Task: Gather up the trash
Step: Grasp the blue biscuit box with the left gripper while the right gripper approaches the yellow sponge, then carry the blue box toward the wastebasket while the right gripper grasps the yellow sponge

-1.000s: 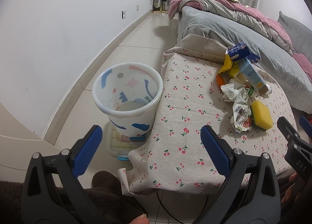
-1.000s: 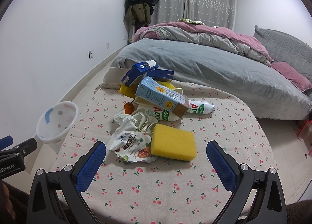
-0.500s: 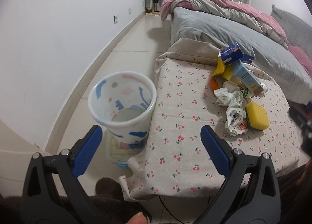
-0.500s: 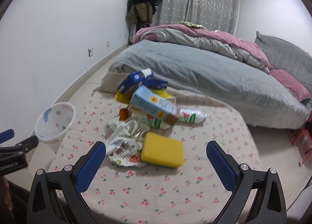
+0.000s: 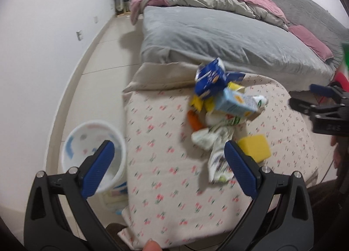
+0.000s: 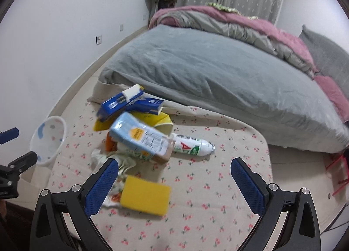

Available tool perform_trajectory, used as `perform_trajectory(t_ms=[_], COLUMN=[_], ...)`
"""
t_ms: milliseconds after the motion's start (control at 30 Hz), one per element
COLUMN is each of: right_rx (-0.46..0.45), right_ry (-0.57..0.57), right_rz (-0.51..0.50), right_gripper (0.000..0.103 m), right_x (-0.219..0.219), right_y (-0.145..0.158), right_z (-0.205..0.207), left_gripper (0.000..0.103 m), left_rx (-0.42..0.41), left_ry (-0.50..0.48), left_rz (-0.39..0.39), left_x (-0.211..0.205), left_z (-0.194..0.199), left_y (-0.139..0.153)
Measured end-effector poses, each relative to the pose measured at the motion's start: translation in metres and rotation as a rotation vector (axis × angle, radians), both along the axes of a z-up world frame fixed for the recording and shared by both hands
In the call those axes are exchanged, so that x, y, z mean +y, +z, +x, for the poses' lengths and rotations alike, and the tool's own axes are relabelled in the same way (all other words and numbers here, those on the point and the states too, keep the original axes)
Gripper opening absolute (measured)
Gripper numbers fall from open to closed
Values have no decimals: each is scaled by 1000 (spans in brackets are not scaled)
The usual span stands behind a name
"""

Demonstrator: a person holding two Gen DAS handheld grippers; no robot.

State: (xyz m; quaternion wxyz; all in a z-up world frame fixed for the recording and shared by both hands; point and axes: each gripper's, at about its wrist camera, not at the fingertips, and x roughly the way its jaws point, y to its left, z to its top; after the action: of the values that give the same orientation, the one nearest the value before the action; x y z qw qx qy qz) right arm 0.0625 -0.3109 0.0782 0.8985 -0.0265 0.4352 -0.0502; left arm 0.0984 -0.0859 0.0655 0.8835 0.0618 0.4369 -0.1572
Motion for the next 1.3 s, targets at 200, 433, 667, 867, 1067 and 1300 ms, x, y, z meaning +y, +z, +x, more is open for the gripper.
perform_trajectory(t_ms=[200,433,667,867,1067,1300], right_rx=[54,151,203,218,224,242], right_ry=[-104,-150,-183,-164,-147,-110], right_rz=[111,170,206,176,167,195], right_gripper=[103,103,103,103,103,103], right_x=[-45,-72,-84,-76,-70,-59], right_y=[-25,-54,-72,-75,-75,-73], right_z=[38,55,65,65,61,51], left_gripper=[100,95,92,63,63,63], left_rx=[143,283,365,383,324,309], left_ry=[-12,-13,-15,-51,-69,-93], left_rz=[-186,-422,-473,-530,-490,-537], left_x=[-17,-32,-52,-56,-54,-33], left_z=[51,93,120,121,113,110], left_y=[-9,-31,-52,-51,-45,-38])
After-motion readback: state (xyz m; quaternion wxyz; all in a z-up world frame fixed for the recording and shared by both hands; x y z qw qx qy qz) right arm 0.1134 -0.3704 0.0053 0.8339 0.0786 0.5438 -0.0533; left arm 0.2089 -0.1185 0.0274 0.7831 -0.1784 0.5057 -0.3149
